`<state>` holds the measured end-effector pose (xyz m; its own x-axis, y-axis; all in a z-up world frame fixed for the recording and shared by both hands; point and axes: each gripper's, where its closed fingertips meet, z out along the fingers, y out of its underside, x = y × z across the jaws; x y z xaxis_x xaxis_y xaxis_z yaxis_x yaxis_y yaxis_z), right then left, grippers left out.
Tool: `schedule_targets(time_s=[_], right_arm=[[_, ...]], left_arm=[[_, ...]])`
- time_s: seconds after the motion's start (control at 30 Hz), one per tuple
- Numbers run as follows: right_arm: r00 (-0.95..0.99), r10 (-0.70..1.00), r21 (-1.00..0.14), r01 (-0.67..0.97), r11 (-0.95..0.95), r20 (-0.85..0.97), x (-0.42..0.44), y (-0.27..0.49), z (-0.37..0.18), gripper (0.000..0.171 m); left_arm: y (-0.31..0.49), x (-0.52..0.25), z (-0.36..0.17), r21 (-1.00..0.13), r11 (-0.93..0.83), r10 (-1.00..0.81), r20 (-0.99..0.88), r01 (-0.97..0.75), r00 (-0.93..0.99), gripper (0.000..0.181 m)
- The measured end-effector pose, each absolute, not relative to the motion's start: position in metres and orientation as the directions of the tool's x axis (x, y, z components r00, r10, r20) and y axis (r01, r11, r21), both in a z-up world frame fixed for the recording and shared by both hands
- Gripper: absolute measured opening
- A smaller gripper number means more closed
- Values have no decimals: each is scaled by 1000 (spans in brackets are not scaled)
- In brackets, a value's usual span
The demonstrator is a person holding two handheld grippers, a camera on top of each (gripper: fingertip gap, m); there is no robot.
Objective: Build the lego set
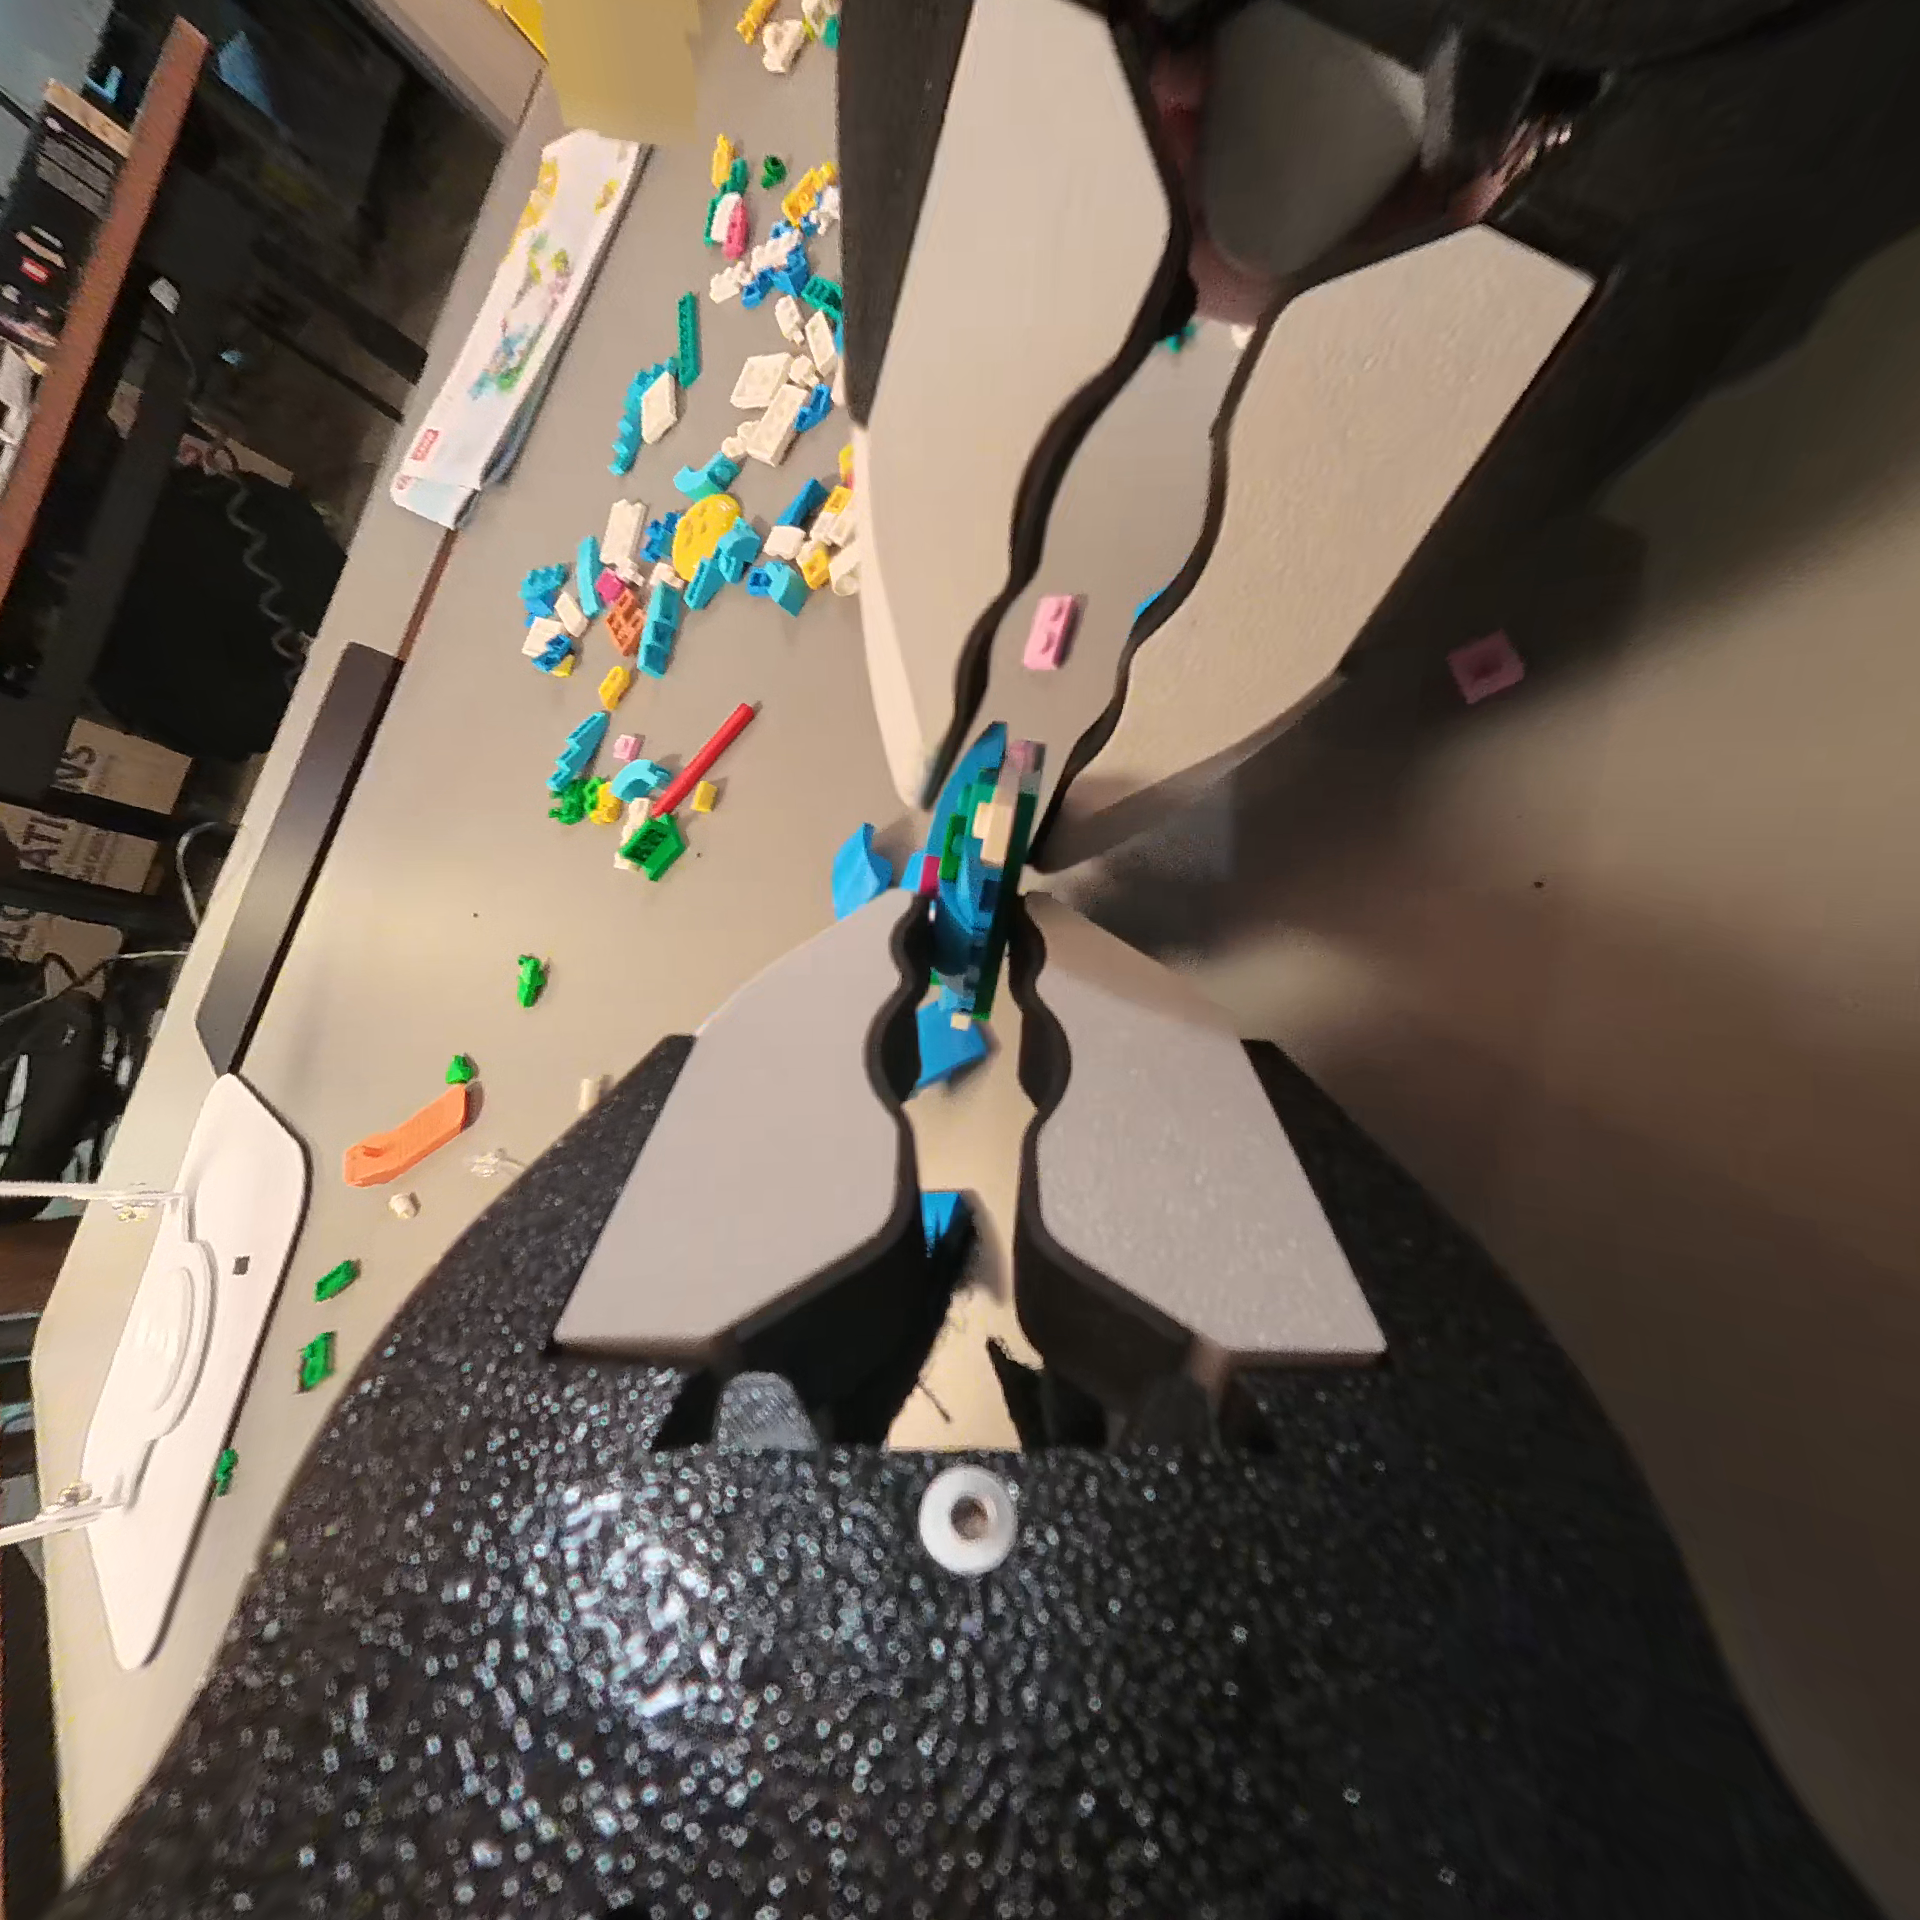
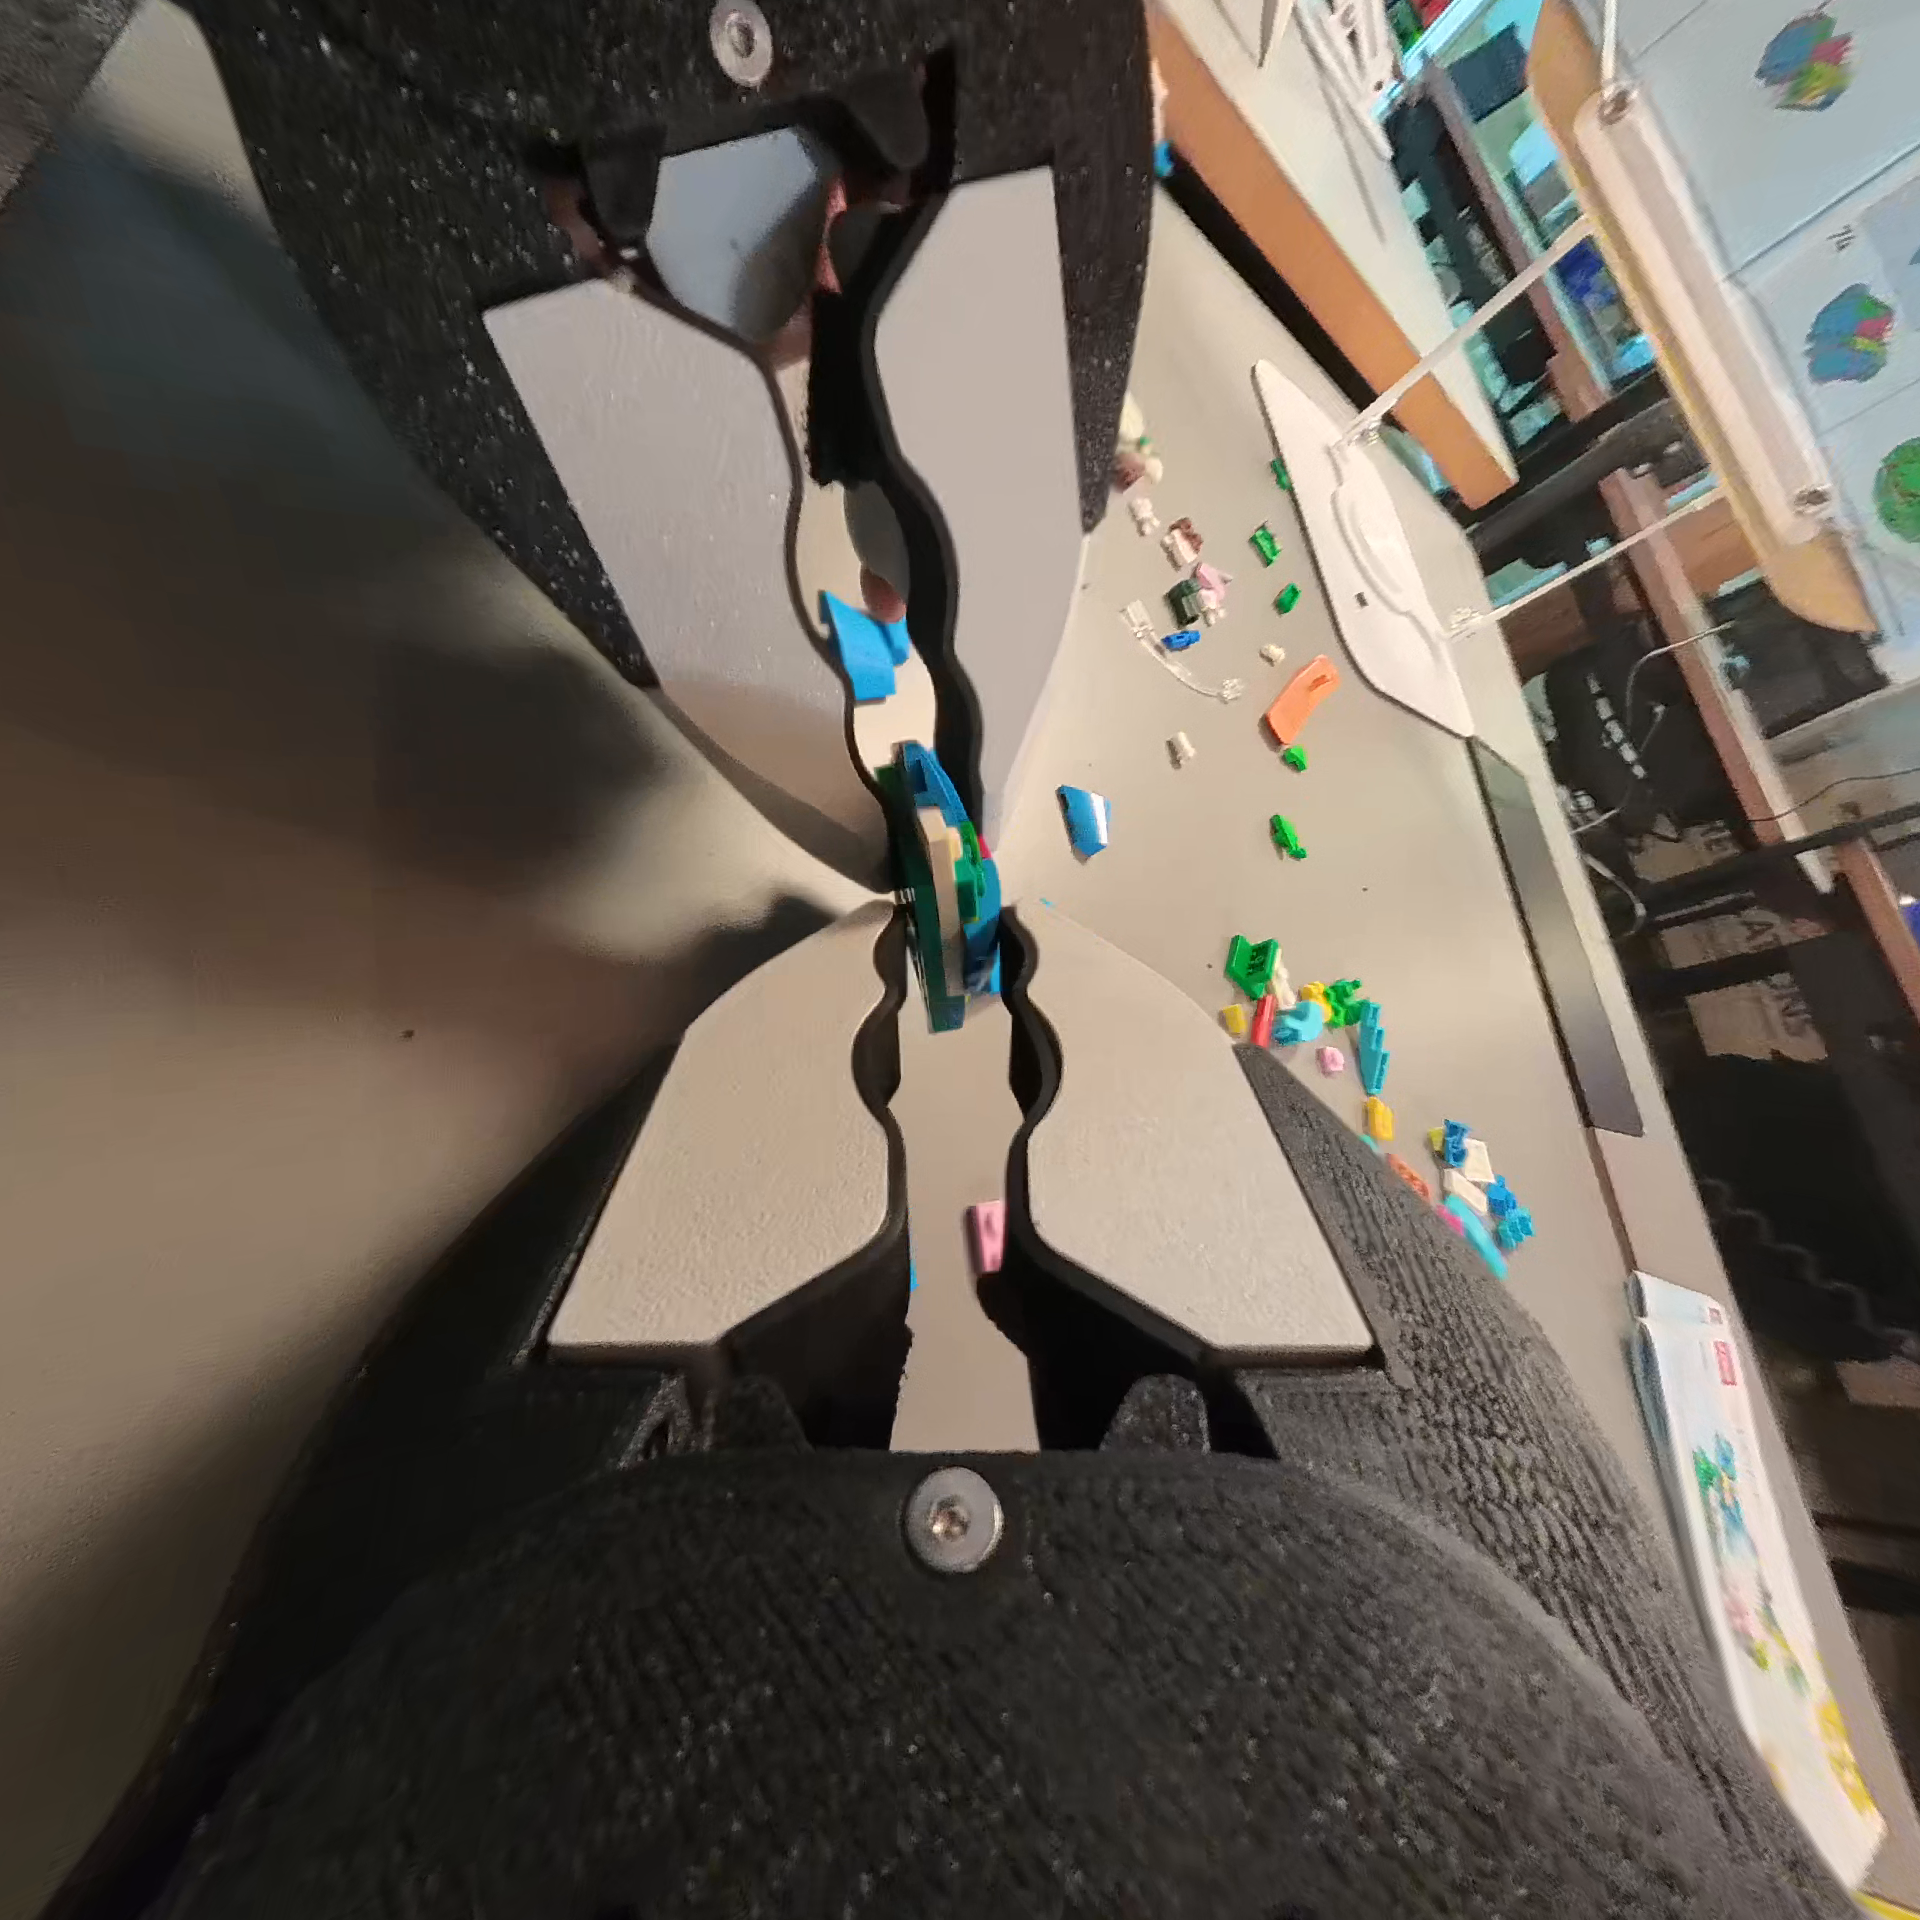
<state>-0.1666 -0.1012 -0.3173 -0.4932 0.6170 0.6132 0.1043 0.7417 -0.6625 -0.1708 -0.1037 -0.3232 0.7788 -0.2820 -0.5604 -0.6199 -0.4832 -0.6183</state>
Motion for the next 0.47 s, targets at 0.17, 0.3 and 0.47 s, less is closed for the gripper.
schedule_targets(time_s=[0.17, 0.3, 0.47], right_arm=[[-461, 552, -612, 22, 790, 695, -166, -100, -309, 14], [-469, 543, -615, 0, 788, 696, -164, -99, -303, 14], [-449, 432, -486, -6, 874, 782, -167, -93, -308, 14]], left_arm=[[-104, -171, -315, -621, -440, -281, -591, -649, 756, 14], [-102, -169, -308, -656, -398, -240, -600, -641, 763, 14], [-110, -183, -305, -682, -438, -175, -574, -586, 800, 41]])
